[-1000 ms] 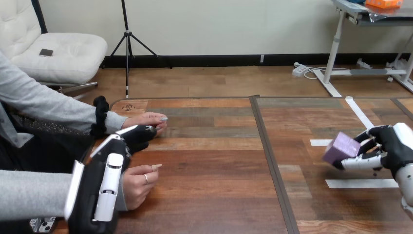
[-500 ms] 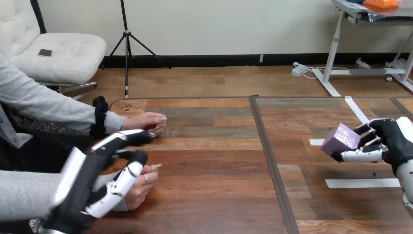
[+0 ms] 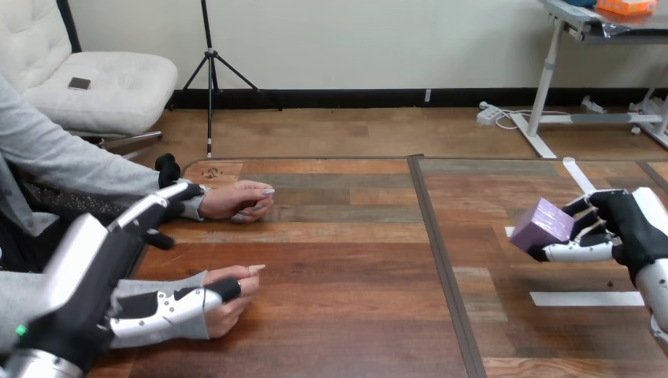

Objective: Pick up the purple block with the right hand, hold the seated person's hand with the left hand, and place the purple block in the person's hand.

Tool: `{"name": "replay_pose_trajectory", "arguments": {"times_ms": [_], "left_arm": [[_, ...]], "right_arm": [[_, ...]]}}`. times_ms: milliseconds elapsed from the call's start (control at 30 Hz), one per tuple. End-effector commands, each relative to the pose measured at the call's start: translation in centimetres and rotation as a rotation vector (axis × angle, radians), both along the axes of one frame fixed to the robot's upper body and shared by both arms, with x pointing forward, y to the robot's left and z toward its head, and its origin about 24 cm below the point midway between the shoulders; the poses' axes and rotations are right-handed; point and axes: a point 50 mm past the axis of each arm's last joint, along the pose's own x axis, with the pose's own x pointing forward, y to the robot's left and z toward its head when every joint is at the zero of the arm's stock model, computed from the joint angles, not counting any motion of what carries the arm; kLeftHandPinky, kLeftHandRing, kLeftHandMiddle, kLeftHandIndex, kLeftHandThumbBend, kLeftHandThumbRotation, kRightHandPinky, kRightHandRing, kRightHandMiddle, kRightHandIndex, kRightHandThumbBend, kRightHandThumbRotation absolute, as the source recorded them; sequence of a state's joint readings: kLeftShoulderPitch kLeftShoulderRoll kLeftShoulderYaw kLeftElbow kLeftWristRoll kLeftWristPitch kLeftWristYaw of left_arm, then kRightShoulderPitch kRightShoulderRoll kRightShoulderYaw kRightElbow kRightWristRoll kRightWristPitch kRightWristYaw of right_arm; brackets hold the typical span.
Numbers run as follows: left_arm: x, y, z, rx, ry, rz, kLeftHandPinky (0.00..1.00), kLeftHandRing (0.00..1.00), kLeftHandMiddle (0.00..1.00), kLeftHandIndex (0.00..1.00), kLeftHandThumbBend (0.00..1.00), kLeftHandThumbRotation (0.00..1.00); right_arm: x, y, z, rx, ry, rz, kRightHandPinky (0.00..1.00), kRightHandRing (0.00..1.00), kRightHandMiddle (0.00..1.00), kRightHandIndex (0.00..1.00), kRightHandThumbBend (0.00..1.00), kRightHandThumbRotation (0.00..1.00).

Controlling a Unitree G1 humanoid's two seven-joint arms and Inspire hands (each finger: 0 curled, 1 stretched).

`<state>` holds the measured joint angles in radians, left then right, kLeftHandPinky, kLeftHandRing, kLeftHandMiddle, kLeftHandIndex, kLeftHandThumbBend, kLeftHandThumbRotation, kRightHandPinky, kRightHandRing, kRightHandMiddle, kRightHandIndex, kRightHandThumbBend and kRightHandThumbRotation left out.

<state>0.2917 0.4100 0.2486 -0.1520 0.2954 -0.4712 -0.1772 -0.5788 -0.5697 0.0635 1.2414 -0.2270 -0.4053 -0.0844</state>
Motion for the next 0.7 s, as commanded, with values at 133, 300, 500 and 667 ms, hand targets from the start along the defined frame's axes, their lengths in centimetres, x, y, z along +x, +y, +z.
{"name": "replay_pose_trajectory", "arguments": {"times_ms": [133,300,500,667], "left_arm": [[1.5,0.0,2.8,0.206,-0.064,-0.069,0.66,0.83,0.85,0.83,1.0,0.36],[1.9,0.2,3.1,0.287,-0.05,-0.081,0.68,0.84,0.85,0.84,1.0,0.36],[2.5,0.2,3.3,0.4,-0.04,-0.091,0.7,0.85,0.87,0.86,1.0,0.36],[2.9,0.1,3.3,0.448,-0.032,-0.095,0.73,0.86,0.88,0.86,1.0,0.35]], "right_arm": [[2.0,1.3,2.9,0.049,-0.142,0.043,0.35,0.4,0.44,0.46,0.85,0.0],[2.1,1.4,3.0,0.056,-0.149,0.052,0.36,0.41,0.45,0.46,0.85,0.0],[2.1,1.5,3.1,0.059,-0.152,0.057,0.35,0.4,0.44,0.46,0.85,0.0],[2.2,1.6,3.2,0.059,-0.155,0.064,0.34,0.38,0.43,0.46,0.86,0.0]]}}
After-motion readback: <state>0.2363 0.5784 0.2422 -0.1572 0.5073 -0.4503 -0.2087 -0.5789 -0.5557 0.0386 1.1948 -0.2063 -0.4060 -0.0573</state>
